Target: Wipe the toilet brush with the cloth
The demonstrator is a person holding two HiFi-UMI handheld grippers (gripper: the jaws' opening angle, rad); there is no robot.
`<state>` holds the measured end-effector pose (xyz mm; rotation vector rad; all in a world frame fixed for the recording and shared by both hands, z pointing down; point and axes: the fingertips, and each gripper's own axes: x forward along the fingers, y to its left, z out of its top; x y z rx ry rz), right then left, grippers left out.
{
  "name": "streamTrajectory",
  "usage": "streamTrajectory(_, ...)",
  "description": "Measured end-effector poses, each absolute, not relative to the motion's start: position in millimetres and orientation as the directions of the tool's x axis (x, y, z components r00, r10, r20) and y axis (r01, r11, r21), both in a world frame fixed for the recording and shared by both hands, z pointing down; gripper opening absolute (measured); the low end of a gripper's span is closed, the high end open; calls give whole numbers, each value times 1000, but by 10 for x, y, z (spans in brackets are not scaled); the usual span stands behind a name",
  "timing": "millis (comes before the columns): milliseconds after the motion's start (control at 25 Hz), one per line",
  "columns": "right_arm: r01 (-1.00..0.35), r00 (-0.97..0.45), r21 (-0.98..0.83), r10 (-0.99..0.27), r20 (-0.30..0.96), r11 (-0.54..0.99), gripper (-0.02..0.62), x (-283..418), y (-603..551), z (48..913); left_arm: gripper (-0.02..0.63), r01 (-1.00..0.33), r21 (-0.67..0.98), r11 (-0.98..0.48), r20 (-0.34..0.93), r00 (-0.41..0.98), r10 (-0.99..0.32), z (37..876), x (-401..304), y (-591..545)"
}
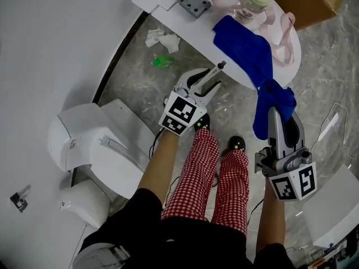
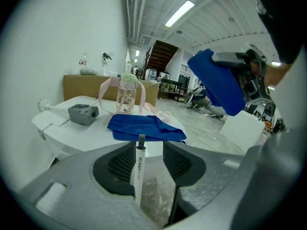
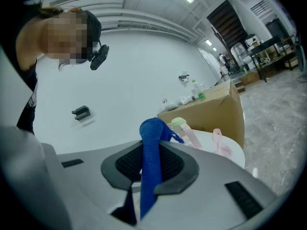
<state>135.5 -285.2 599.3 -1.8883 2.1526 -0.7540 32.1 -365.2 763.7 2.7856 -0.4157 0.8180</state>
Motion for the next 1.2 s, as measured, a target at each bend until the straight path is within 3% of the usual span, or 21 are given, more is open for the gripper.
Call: streamTrajectory(1200, -862, -94, -506, -971, 218, -30, 64, 1700, -2992, 6145, 161, -302, 128, -945, 660, 737, -146, 8284, 560, -3818)
